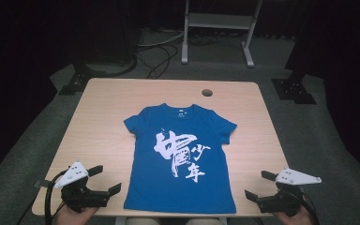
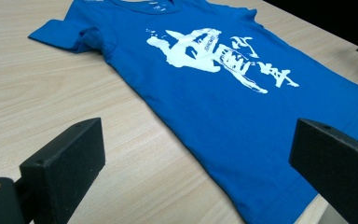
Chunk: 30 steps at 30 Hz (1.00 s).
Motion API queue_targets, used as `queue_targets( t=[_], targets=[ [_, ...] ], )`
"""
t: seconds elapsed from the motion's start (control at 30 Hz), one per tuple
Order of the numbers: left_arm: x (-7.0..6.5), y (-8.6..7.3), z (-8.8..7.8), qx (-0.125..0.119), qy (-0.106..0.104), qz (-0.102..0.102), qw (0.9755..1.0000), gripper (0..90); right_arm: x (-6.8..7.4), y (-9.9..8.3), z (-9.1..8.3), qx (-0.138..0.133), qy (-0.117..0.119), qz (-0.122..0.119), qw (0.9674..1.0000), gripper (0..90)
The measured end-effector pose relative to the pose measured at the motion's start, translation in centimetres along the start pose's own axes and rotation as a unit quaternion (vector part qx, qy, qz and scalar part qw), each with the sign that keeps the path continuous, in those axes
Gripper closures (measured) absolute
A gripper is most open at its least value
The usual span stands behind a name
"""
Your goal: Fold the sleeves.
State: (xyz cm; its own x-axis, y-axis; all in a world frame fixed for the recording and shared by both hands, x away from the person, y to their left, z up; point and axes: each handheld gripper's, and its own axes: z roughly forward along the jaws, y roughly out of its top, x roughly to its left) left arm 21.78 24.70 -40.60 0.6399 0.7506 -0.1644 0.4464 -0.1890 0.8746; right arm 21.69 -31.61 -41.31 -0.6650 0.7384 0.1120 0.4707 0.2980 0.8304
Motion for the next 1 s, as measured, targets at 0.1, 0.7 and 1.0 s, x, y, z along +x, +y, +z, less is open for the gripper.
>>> queue_targets(
  t=[0.1,0.7,1.0],
  targets=[
    [0.1,0.0,0.0,0.001,0.002,-0.001,1.0000,3.0,-0.1,0.1,0.1,-0.001,0.001,-0.001,1.0000,3.7],
    [0.9,0.8,1.0,0.000,0.007,-0.008,0.9999,3.0,-0.4,0.0,0.1,-0.002,-0.001,0.001,1.0000,3.7],
    [1.2,1.4,1.5,0.001,0.008,-0.009,0.9999,3.0,-0.3,-0.2,0.7,0.007,0.007,0.002,0.9999,3.7]
  ],
)
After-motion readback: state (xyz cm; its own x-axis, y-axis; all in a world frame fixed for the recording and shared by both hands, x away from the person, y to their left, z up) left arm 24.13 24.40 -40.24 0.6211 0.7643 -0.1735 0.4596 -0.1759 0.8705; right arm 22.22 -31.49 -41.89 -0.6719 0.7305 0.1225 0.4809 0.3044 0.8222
